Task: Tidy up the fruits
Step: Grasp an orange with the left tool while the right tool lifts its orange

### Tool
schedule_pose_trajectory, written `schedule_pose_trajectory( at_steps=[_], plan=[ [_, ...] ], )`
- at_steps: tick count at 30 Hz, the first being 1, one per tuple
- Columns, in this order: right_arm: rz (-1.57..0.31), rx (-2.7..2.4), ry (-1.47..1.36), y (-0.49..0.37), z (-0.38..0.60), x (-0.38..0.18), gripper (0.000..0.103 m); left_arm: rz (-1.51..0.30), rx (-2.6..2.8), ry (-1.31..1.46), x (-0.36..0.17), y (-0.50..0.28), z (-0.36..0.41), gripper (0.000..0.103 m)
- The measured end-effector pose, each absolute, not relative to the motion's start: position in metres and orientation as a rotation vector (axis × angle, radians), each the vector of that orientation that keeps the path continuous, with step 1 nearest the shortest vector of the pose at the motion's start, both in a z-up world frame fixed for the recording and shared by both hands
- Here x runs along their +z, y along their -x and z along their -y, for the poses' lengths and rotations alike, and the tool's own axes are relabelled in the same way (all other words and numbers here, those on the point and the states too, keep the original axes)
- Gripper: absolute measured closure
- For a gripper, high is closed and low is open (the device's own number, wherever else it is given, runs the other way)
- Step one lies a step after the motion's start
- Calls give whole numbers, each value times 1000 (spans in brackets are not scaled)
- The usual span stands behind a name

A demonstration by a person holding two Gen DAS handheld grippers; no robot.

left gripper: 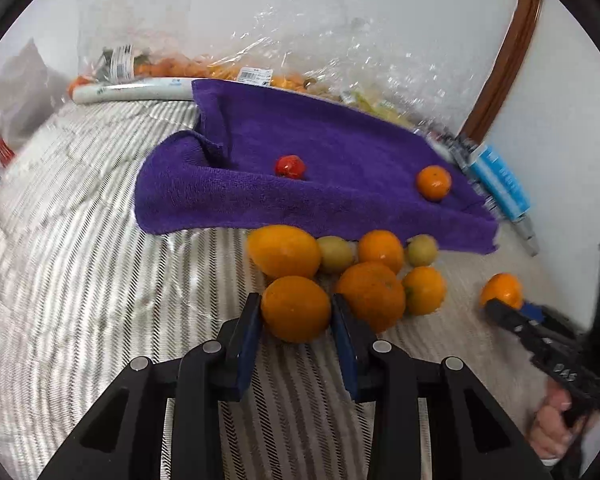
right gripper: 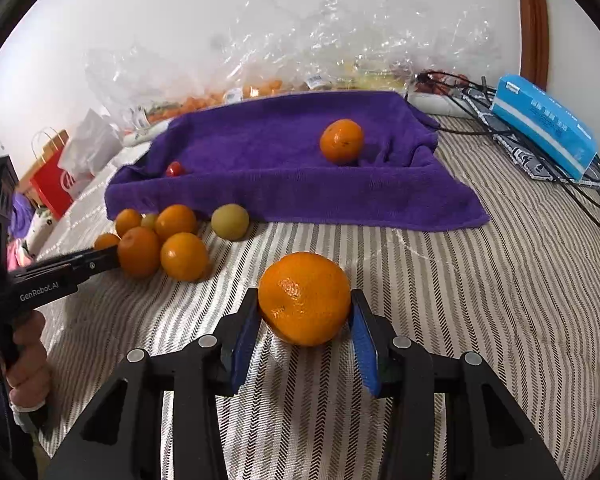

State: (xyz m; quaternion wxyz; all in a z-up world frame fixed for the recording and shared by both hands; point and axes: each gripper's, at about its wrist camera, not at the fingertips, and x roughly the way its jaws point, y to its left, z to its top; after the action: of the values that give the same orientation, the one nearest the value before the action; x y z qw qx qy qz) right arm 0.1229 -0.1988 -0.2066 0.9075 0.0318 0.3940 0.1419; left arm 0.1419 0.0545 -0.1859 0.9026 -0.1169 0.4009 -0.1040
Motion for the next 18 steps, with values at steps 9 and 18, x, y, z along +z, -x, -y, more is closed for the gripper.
schedule_pose_trajectory(
  at_steps=[9, 18],
  plan=[
    [-799, 323, -102, -121, 202, -205, 60, -814, -225, 243, -184, -139, -52, 70],
    [-798, 330, -102, -121, 202, -205, 59, -782, -257, 233, -180, -135, -49, 70]
  ],
)
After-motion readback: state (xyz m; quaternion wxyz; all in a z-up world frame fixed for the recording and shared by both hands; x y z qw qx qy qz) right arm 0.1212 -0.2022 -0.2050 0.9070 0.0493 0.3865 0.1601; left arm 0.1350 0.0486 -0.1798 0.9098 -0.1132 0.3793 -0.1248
